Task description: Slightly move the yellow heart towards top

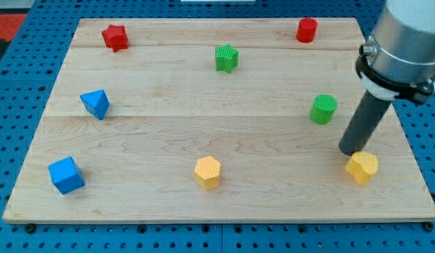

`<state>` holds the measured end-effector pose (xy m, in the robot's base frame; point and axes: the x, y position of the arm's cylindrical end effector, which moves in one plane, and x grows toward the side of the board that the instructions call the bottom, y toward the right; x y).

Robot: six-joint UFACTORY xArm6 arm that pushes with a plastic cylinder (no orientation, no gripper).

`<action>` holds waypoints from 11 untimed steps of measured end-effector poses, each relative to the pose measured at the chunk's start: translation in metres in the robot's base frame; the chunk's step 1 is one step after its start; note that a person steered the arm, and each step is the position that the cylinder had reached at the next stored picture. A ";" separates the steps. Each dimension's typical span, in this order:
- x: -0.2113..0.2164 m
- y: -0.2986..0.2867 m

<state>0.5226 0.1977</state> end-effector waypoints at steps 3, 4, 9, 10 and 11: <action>0.077 0.090; 0.094 0.081; 0.092 0.046; 0.089 0.045; 0.075 0.043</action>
